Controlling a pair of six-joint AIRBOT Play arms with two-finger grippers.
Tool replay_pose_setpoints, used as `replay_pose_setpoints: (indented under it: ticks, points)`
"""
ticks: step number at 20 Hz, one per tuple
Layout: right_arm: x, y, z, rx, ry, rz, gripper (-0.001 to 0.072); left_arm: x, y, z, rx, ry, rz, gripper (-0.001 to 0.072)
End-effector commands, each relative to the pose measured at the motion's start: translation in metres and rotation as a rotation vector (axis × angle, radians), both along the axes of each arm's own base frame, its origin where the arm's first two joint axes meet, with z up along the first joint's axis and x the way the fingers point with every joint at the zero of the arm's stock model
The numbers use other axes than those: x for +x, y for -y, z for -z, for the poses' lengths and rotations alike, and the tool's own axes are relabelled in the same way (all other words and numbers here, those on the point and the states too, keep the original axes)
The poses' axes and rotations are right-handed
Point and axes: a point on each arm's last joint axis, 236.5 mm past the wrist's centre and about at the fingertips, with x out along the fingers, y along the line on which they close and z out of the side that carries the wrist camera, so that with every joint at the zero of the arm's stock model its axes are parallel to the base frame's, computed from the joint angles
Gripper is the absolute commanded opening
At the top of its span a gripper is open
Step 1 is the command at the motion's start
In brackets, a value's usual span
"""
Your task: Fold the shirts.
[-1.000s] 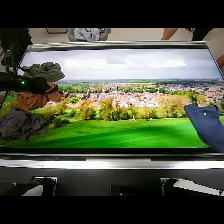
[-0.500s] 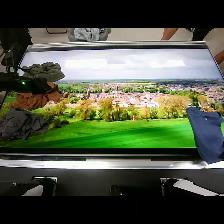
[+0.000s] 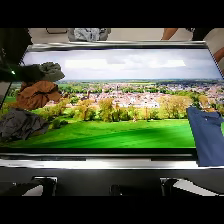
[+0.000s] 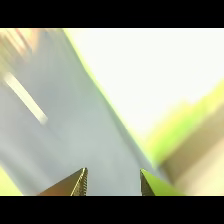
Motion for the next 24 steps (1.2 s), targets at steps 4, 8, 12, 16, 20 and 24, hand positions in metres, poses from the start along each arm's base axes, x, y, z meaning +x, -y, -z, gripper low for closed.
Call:
replay_pose_setpoints:
  ticks: [4,8,12,16,20,24]
  points:
    - [0.148,-0.205,-0.068,-0.187,0.119,-0.730,0.0465,0.021,-0.020,0.027,0.278,-0.084,-0.122,0.0028]
    - [0.103,-0.288,0.048,0.061,-0.371,-0.910,0.0706,-0.051,-0.009,0.152,0.383,-0.629,0.002,0.0720]
    - [0.075,-0.302,0.087,0.174,-0.473,-0.929,0.0672,-0.052,0.006,0.168,0.269,-0.496,-0.035,0.0720]
    - [0.081,-0.300,0.086,0.156,-0.452,-0.920,0.0672,-0.051,0.006,0.167,0.264,-0.480,-0.038,0.0720]
    - [0.082,-0.300,0.086,0.156,-0.452,-0.920,0.0672,-0.051,0.006,0.167,0.265,-0.482,-0.038,0.0720]
    - [0.082,-0.300,0.086,0.155,-0.451,-0.920,0.0672,-0.051,0.006,0.167,0.265,-0.482,-0.038,0.0720]
